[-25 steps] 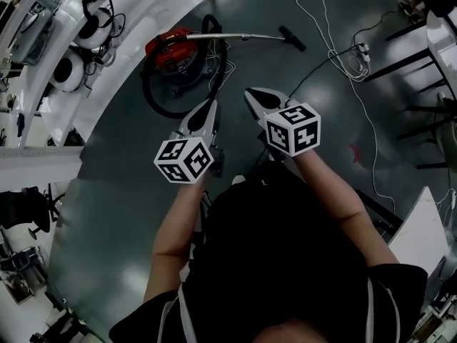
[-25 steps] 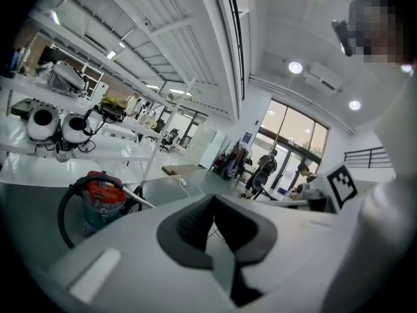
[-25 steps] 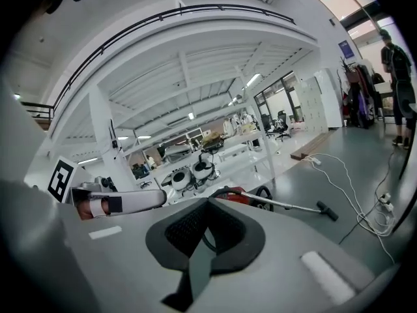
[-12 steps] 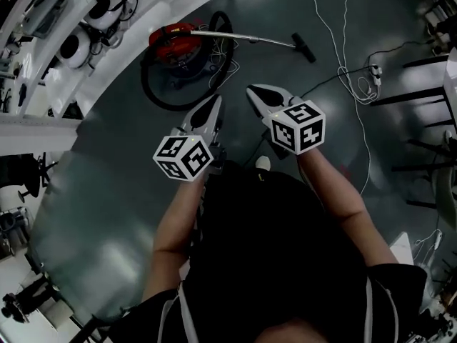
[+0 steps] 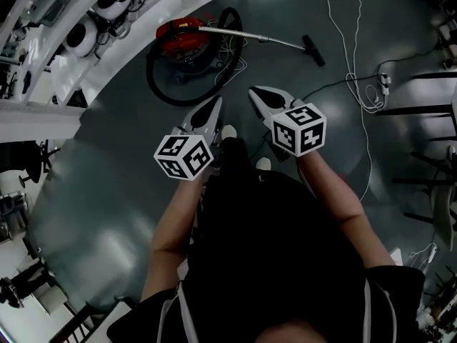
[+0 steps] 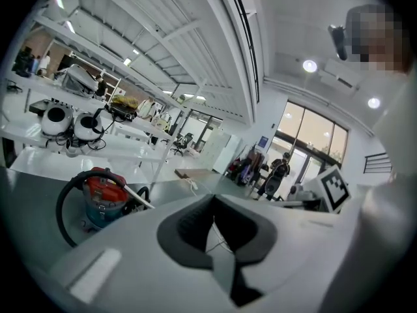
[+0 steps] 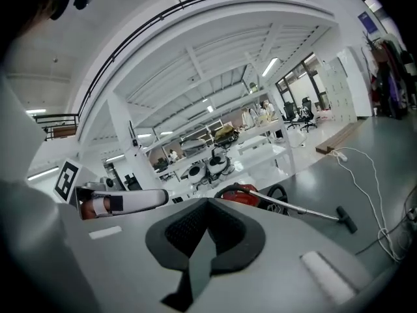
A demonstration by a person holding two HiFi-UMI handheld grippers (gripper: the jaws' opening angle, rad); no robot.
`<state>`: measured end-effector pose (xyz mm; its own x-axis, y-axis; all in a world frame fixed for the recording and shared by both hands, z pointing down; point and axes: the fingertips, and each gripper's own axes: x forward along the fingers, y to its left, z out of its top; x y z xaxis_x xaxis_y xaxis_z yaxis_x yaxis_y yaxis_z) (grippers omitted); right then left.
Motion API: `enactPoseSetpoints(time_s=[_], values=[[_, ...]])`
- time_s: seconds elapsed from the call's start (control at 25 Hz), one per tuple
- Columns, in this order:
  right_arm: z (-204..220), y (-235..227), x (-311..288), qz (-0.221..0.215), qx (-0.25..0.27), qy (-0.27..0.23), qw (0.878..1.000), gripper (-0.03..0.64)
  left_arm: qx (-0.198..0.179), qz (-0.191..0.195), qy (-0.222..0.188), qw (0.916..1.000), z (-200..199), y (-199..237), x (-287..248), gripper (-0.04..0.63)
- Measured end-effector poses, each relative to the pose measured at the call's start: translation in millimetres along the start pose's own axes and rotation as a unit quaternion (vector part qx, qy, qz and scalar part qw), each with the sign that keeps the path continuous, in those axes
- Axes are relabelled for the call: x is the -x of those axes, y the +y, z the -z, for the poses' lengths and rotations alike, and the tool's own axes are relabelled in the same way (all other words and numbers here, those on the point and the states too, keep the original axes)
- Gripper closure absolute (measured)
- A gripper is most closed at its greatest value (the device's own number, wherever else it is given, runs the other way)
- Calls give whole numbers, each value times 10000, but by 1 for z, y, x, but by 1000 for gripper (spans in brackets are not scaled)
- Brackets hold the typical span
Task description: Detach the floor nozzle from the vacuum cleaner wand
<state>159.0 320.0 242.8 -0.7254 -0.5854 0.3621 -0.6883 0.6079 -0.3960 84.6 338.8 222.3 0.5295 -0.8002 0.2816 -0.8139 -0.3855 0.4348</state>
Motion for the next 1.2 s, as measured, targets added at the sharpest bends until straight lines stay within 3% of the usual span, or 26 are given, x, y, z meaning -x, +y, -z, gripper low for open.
enactPoseSetpoints(time_s=[0.48,0.92,1.2], values=[[-20,-25,-68,105,-61,285,9995,620,171,-27,55,9998,-29,69,-40,585],[-57,-26,-178,-17,-105,501,9987,620,282,-194,223,9992,-76,171,-65,586],[-62,-27,-230,47,-47,734,9973,620,464,-214,413,9978,-84,224,-69,585]])
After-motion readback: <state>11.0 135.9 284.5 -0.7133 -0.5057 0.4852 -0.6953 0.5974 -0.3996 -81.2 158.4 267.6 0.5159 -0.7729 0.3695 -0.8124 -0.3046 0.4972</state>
